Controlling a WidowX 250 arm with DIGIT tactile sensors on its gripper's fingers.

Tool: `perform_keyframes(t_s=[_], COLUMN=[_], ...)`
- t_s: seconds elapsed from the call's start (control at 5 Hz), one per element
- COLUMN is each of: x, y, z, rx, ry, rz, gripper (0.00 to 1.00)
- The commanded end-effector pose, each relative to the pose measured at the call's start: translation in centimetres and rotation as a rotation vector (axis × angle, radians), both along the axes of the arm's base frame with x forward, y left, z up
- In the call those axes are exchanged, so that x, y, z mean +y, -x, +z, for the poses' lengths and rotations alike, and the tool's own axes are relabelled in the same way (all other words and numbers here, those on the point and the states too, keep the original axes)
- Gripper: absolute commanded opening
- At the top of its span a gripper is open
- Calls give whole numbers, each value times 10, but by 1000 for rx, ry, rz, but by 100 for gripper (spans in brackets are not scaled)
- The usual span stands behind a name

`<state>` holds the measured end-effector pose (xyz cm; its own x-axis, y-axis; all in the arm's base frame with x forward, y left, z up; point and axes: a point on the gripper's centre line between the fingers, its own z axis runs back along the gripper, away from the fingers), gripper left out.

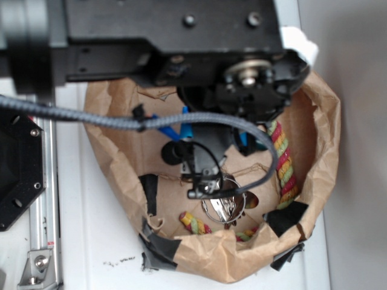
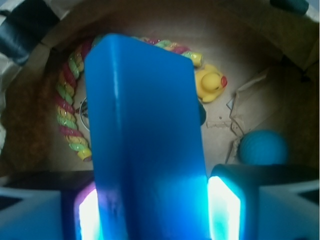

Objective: Grab the blue block.

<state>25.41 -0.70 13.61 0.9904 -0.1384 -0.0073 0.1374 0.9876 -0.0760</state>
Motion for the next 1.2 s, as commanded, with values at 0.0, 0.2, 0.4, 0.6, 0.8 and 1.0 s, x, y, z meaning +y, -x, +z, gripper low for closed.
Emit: perform_keyframes(t_s=[0.0,0.2,0.4,0.6,0.8,1.0], x=[-5,-6,-5,-4,-2,0], y=[6,6,6,5,3,1], z=[12,10,8,9,8,8], rx=[-57,-55,-63,-72,-75,-84], ry=[-7,-12,-7,-4,2,9], rz=[17,17,16,14,29,38], gripper=[0,0,0,0,0,0])
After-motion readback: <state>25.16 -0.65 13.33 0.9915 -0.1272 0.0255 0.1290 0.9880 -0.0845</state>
